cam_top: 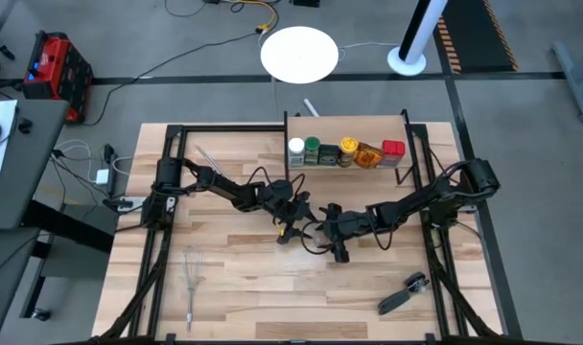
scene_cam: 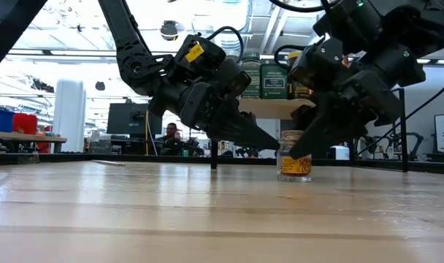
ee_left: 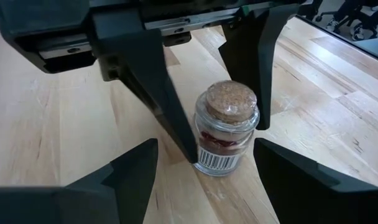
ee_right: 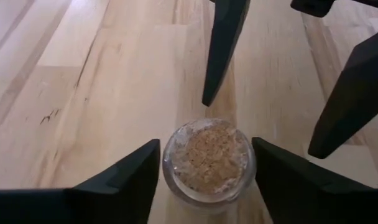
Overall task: Shelf spices
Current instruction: Put the transparent seasoning bottle on the shelf
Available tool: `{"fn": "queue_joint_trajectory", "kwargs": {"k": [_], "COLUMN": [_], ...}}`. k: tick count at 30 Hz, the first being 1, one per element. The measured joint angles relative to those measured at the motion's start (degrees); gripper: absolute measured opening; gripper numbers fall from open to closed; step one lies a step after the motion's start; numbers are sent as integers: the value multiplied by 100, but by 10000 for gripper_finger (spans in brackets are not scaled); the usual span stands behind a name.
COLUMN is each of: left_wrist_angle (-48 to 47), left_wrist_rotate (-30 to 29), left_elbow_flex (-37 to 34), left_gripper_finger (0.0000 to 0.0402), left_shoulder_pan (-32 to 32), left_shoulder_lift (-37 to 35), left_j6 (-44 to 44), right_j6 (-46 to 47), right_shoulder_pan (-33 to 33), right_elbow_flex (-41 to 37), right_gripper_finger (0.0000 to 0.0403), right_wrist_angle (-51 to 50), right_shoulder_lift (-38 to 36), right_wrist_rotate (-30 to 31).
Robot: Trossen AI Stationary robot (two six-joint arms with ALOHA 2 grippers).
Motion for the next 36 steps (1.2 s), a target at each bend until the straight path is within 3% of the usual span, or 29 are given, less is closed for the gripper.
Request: {"fn": "queue_joint_trajectory", "kwargs": {"k": [6,17,26,36], "left_wrist_angle": [28,37,178,294], "left_wrist_rotate": [-4,-15,-18,-21], "left_elbow_flex": [0,0,0,0], "left_gripper_finger": [256,256,256,256], "left_shoulder_pan": [-2,-2,-29,-48], "left_shoulder_lift": [0,-2,-2,-2], "left_j6": [-2,-2,-1,-1], "right_j6": [154,552,1003,2204], "right_shoulder_pan": [-37,-184,-170,89], "right_elbow_flex": [0,-7,-2,-4], "right_gripper_finger": [191,187,187,187], "right_wrist_angle": [14,-383,-2375,-5152], "right_shoulder_lift": [-9,-308,-2452,-4828], "right_wrist_rotate": [-228,-661,-367,1125]}}
